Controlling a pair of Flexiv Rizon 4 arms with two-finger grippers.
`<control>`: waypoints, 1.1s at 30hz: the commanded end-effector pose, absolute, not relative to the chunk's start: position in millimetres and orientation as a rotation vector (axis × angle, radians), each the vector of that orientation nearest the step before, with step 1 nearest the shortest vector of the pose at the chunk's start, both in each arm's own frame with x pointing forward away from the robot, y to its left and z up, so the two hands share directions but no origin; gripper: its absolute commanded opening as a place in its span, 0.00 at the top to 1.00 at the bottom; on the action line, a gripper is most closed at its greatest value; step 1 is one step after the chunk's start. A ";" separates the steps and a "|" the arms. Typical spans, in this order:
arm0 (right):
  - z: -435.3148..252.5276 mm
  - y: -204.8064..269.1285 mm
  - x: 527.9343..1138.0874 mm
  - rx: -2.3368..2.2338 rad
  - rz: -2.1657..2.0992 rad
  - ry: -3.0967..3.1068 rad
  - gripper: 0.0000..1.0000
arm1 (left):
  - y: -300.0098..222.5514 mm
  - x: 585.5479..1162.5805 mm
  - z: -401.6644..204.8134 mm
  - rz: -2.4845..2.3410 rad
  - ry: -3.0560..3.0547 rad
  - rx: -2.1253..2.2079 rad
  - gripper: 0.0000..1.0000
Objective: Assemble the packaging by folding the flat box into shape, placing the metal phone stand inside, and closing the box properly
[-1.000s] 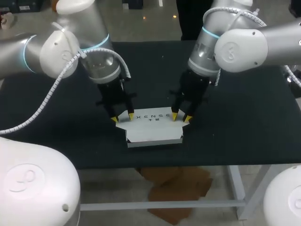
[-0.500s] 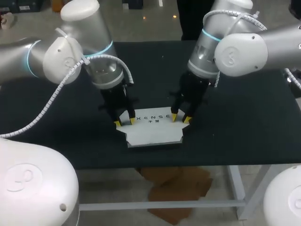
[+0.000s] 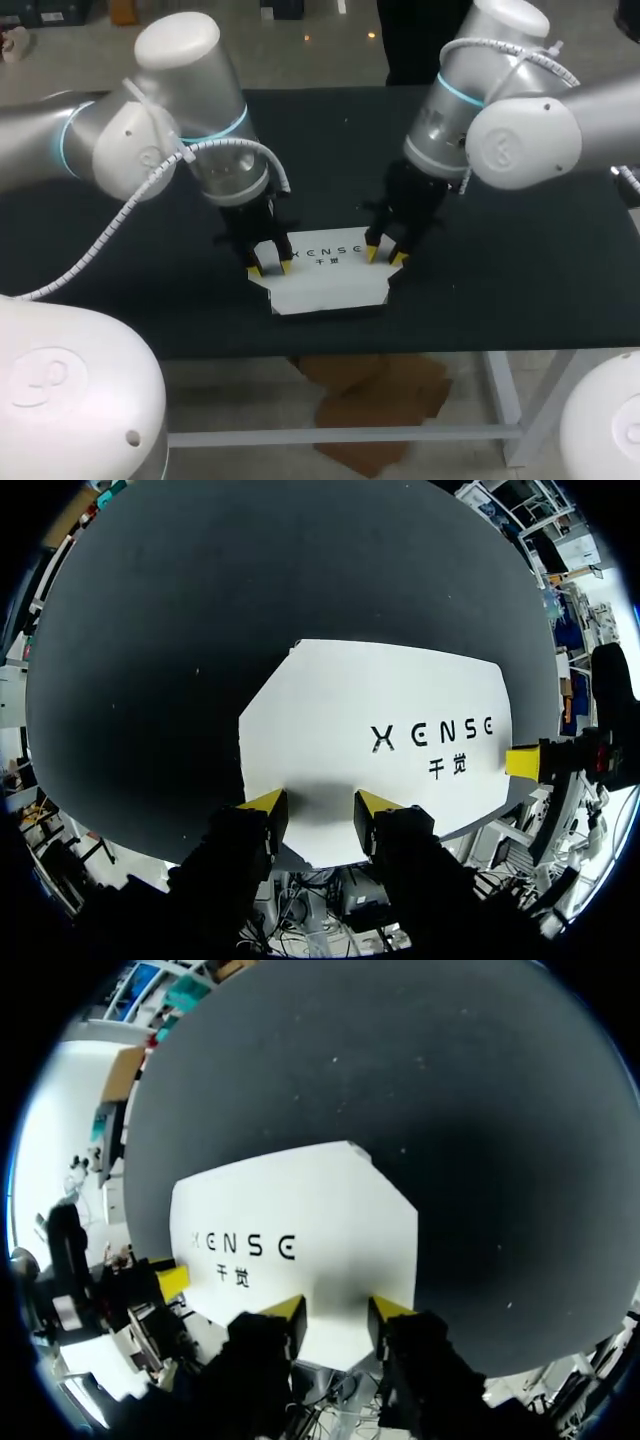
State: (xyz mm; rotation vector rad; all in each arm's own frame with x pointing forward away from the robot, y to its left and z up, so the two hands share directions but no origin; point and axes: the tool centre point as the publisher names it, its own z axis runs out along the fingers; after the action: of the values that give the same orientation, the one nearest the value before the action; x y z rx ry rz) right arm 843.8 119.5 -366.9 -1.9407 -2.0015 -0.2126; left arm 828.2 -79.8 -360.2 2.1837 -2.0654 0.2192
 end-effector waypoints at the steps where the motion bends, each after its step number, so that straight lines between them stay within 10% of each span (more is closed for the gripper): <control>1: -367.6 114.4 836.5 -1.962 -0.260 -2.007 0.55 | -81.2 822.4 -361.9 0.237 -2.078 2.197 0.53; 33: -378.4 113.6 845.2 -1.978 -0.383 -1.982 0.55 | -85.4 819.4 -372.8 0.363 -2.112 2.217 0.56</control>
State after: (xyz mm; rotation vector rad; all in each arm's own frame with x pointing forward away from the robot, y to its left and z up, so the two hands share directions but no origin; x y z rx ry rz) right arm 846.6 114.0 -378.0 -1.9774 -1.9808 -0.3782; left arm 819.4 -85.4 -369.2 2.2157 -2.1108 0.3573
